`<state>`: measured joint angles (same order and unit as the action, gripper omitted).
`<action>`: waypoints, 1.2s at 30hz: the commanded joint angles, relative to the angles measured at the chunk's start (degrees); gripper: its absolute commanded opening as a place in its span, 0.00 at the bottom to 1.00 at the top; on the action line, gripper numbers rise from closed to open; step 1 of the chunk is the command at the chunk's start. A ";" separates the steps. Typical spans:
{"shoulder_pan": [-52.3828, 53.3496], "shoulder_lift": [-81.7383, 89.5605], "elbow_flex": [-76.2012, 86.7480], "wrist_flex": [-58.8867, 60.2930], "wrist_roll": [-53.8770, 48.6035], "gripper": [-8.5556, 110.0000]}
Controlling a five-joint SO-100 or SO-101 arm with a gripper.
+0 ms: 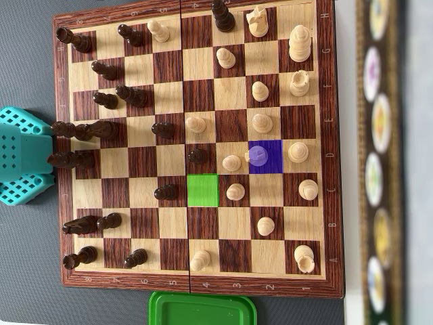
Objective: Play chess
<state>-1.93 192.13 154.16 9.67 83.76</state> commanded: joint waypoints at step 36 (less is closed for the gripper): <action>-1.76 -49.48 -28.56 46.67 -2.20 0.21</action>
<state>-4.75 146.78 131.22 53.61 81.30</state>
